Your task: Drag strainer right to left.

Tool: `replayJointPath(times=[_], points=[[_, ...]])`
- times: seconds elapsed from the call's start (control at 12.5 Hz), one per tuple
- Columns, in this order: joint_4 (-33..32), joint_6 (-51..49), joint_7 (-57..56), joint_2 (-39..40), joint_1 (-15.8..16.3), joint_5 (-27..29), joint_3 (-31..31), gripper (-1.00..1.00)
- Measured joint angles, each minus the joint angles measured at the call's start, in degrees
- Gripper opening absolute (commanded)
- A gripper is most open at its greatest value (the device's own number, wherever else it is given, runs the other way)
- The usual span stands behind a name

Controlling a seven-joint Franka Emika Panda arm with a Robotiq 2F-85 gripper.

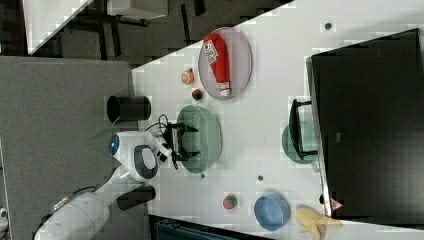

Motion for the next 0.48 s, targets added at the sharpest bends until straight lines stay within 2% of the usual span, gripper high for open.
replayJointPath(times=[0.16, 0.48], points=[[2.2, -0.7, 0.4, 1.3, 1.5, 0.3, 0.3, 1.0], [5.3, -1.5, 1.1, 3.1, 4.0, 4.9, 0.5, 1.0]])
